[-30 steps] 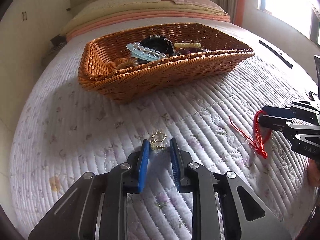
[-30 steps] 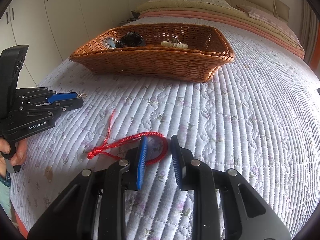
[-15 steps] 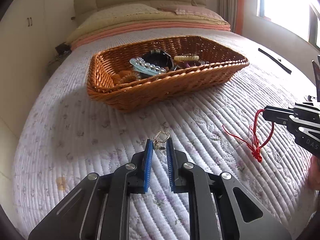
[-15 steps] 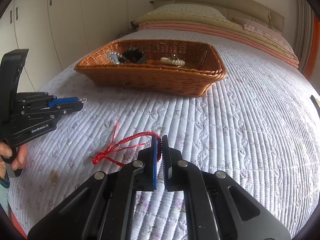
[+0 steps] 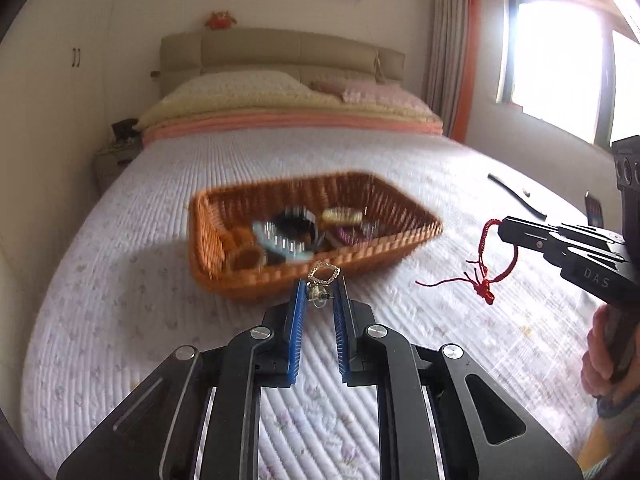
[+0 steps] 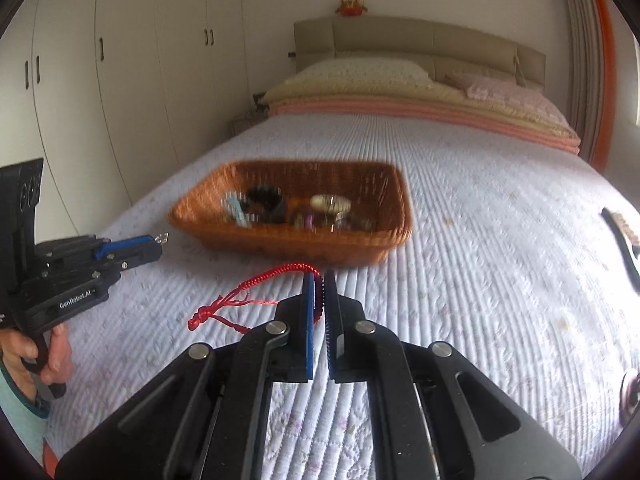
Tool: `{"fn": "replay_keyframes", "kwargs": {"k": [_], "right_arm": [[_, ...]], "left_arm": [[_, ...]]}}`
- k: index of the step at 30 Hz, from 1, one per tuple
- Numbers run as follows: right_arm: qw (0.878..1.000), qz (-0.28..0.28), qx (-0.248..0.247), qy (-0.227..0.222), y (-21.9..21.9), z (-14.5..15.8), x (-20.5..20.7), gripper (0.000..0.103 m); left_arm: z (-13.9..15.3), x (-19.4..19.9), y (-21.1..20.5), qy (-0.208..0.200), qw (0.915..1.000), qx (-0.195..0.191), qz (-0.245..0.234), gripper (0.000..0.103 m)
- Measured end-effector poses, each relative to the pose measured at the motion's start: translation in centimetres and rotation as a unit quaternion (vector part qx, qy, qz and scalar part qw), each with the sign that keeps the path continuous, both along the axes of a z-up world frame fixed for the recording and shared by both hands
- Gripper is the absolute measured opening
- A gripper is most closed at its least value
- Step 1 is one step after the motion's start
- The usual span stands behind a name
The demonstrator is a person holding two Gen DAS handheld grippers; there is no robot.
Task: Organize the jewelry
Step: 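Carry the gold earring and red cord bracelet into the basket and open both grippers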
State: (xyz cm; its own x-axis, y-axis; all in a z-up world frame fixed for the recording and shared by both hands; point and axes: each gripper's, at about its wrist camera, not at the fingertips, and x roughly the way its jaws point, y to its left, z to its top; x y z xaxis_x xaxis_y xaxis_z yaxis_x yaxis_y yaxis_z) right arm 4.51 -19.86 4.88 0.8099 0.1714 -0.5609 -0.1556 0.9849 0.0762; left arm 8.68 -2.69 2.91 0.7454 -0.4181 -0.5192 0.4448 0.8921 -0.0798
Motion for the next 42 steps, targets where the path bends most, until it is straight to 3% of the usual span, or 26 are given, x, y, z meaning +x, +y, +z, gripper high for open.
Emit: {"fn": "replay_keyframes", "kwargs": {"k": [5,9,15,22,29,30,31,33,35,38,42], "right_arm": [[0.999,-0.009,0.0,-0.036,0.1,4.5,3.2,0.004],[0.999,-0.02,-0.004,-0.027,0.5,6.0,8.9,0.004],[0.998,-0.039,-0.011,0.047,0.9,3.0,17.1,0.004],[0.988,-0.047,0.02,0.143,0.4,-2.4,22.2,0.004],[0.983,-0.024,0.062,0.172,-0.5,-4.6,22.6,0.004],[0.982,-0.02,0.071,0.175,-0.6,-4.5,22.7,0.004],[0.98,-0.018,0.082,0.179,-0.9,-4.6,22.6,0.005],[0.979,-0.018,0.095,0.18,-1.3,-4.6,22.2,0.014],[0.98,-0.02,0.096,0.174,-1.4,-4.2,21.6,0.023],[0.982,-0.01,0.099,0.159,-1.7,-3.6,20.3,0.025],[0.986,0.003,0.099,0.132,-1.6,-2.3,17.6,0.029]], "left_arm": [[3.6,2.5,-0.5,-0.031,0.9992,-0.022,0.014,0.012],[4.3,6.4,-1.1,-0.021,0.9987,-0.035,0.031,0.012],[1.8,11.2,-1.9,0.021,0.9981,-0.024,0.053,0.012],[-2.3,14.3,-2.2,0.072,0.9946,-0.017,0.073,0.013],[-3.6,14.2,-2.6,0.081,0.9942,0.001,0.07,0.013],[-3.6,14.1,-2.6,0.081,0.9944,-0.001,0.068,0.018],[-3.5,14.0,-2.6,0.082,0.9946,-0.004,0.063,0.034],[-2.9,13.2,-2.5,0.071,0.9957,-0.011,0.058,0.044],[-2.5,12.7,-2.5,0.071,0.9962,-0.017,0.048,0.045],[-1.2,11.1,-2.0,0.058,0.9973,-0.025,0.037,0.046],[0.6,8.2,-1.0,0.027,0.9985,-0.034,0.034,0.059]]}}
